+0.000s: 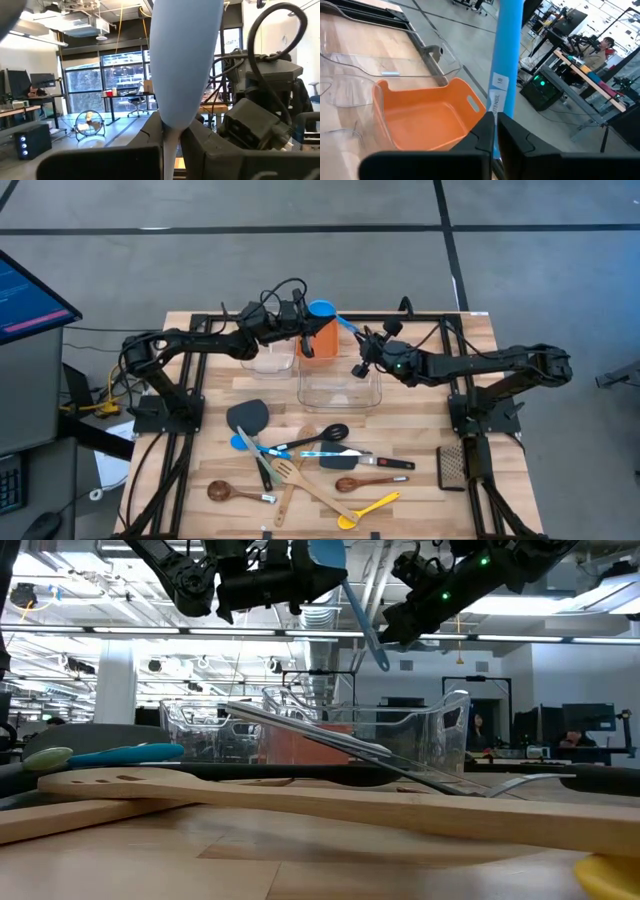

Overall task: Pick & Place Kitchen Items
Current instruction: Put the top blue serving spoon into the top transparent bin

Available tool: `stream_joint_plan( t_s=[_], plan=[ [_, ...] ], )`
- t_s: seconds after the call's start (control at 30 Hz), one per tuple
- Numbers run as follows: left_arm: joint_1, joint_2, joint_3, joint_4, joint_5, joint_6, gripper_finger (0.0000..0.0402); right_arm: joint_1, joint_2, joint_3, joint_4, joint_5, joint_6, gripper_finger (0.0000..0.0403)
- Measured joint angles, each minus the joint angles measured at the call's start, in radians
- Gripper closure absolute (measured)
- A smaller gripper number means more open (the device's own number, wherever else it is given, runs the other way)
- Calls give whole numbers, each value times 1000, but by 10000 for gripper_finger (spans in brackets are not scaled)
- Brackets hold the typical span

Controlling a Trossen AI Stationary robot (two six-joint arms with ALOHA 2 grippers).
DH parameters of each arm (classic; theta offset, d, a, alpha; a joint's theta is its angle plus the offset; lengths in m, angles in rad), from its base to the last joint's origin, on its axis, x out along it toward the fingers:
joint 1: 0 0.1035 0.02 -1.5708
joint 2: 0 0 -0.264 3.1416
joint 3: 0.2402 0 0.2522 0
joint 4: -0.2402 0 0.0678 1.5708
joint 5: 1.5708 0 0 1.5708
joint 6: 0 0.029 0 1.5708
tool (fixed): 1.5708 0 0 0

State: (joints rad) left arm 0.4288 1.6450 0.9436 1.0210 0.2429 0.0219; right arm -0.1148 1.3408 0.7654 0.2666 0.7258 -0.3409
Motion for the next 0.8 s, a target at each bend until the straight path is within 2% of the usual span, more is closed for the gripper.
stream_joint_plan(
  t_s=[0.2, 0.43, 0.6, 0.7, 0.8],
  plan=[
    [41, -55, -5, -117, 15, 0, 390, 36, -97, -1, -61, 88, 1, 349],
    [75, -196, -5, -381, 39, 53, 390, 64, -259, 0, -189, 87, 56, 306],
    [87, -310, -5, -594, 38, 114, 390, 63, -360, 0, -413, 36, 74, 271],
    [100, -377, -5, -716, 38, 136, 390, 63, -393, 0, -546, -14, 111, 267],
    [122, -441, -5, -830, 38, 137, 390, 62, -412, 0, -619, -22, 183, 290]
  ],
)
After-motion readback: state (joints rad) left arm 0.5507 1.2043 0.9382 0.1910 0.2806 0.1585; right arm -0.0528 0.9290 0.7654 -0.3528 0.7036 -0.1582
